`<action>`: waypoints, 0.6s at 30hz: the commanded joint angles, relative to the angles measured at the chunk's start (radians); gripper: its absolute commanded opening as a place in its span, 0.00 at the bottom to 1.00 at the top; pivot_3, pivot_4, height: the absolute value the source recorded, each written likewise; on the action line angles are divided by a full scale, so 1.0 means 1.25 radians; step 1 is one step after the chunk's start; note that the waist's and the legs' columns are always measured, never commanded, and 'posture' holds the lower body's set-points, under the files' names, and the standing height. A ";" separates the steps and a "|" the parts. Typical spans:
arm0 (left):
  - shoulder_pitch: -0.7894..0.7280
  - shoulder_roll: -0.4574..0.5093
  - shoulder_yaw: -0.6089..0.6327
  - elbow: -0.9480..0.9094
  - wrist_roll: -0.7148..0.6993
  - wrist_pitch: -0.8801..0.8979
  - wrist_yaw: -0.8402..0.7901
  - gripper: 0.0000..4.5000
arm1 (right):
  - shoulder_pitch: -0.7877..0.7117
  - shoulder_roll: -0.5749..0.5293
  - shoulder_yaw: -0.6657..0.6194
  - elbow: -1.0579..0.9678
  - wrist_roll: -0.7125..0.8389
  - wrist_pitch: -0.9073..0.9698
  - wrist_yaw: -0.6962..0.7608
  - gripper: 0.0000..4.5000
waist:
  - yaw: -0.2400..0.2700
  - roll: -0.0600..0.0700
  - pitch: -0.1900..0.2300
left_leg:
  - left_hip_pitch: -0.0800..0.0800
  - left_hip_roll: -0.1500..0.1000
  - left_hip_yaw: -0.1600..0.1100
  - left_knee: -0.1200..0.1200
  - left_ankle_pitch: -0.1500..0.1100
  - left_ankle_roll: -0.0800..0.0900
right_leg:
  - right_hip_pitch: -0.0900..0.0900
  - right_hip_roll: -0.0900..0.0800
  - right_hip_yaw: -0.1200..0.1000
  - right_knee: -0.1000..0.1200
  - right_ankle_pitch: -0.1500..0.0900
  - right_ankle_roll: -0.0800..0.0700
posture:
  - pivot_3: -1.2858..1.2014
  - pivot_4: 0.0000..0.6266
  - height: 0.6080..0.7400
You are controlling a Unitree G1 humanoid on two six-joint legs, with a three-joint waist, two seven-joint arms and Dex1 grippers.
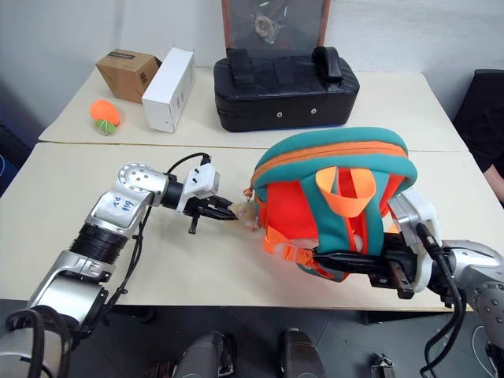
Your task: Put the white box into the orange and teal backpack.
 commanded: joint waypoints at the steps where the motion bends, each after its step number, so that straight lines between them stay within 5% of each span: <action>1: 0.025 -0.009 -0.007 -0.022 0.006 0.023 0.008 0.09 | -0.036 0.042 0.056 -0.008 -0.145 -0.094 -0.100 0.00 | 0.000 0.000 0.000 | 0.000 0.000 0.000 0.000 0.000 0.000 | 0.000 0.000 0.000 0.000 0.000 0.000 | 0.52 0.24 1.00; 4: 0.012 -0.009 0.028 -0.006 -0.011 0.044 0.021 0.09 | -0.062 0.063 0.108 0.006 -0.224 -0.096 -0.173 0.14 | -0.001 0.000 0.000 | 0.000 0.000 0.000 0.001 0.000 0.000 | 0.000 0.000 0.000 0.000 0.000 0.000 | 0.52 0.24 1.00; 10: 0.012 0.043 0.127 -0.059 -0.118 0.186 -0.029 0.49 | 0.010 -0.005 0.032 0.011 -0.190 -0.067 -0.104 0.57 | -0.002 0.000 0.000 | -0.001 0.000 0.000 0.000 0.000 0.000 | -0.001 0.000 -0.001 0.001 0.000 0.000 | 0.52 0.24 1.00; 15: 0.134 0.166 0.277 -0.192 -0.252 0.334 -0.050 0.83 | 0.083 -0.125 -0.130 0.191 -0.233 -0.099 0.016 0.95 | -0.013 0.000 0.000 | 0.000 0.000 0.001 -0.001 0.000 0.000 | -0.001 0.000 0.000 0.000 0.000 0.000 | 0.52 0.24 1.00; 18: 0.266 0.282 0.401 -0.300 -0.308 0.387 -0.057 0.99 | 0.103 -0.220 -0.228 0.345 -0.272 -0.136 0.131 1.00 | -0.027 0.001 0.000 | 0.001 0.000 0.002 -0.003 0.000 0.000 | -0.001 0.000 0.000 0.000 0.000 0.000 | 0.52 0.24 1.00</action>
